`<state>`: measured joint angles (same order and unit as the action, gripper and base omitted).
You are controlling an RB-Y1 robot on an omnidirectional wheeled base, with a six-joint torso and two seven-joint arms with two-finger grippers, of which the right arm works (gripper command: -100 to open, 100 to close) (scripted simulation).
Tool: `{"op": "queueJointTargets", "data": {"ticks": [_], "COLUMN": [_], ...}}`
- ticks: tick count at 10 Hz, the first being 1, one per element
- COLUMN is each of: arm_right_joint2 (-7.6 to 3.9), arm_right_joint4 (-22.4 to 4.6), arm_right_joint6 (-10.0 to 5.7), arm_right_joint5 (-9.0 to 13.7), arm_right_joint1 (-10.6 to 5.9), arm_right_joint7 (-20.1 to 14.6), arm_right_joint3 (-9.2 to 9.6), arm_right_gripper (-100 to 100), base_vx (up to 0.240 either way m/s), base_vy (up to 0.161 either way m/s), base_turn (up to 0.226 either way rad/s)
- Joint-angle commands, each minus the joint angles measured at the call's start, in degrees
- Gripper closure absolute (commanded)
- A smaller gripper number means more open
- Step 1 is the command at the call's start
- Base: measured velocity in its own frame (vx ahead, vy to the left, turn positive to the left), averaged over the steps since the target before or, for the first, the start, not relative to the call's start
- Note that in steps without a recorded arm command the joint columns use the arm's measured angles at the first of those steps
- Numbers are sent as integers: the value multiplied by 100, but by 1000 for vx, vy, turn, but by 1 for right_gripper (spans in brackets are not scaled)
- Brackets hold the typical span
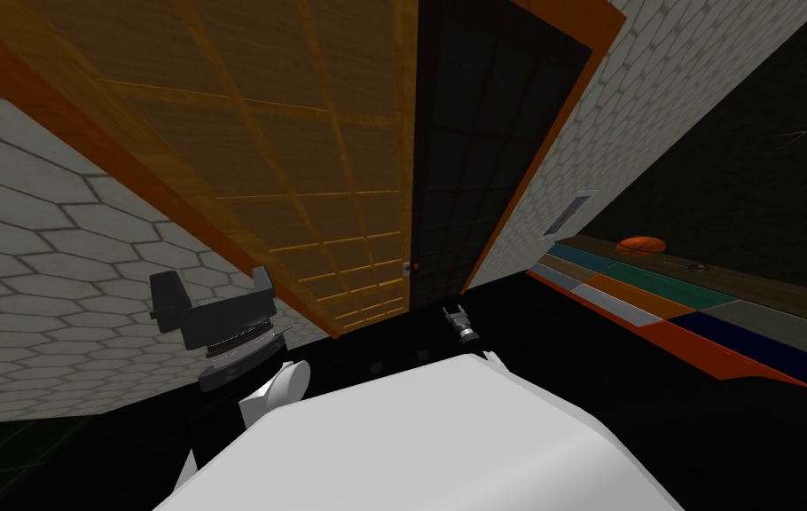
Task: Pull the door open
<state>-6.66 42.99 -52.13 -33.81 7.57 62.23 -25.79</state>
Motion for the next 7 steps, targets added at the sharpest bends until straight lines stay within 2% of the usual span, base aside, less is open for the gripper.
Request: {"op": "queueJointTargets", "data": {"ticks": [1,6,7], "arm_right_joint2": [-59,-105,-105], "arm_right_joint4": [-129,-345,-345], "arm_right_joint6": [6,207,207], "arm_right_joint5": [68,277,277], "arm_right_joint1": [84,330,330], "arm_right_joint7": [77,360,360], "arm_right_joint3": [-138,-582,-582], "arm_right_gripper": [-100,-100,-100], "base_vx": [-177,-156,-88], "base_vy": [-49,-54,-32], "base_turn": [19,48,16]}}
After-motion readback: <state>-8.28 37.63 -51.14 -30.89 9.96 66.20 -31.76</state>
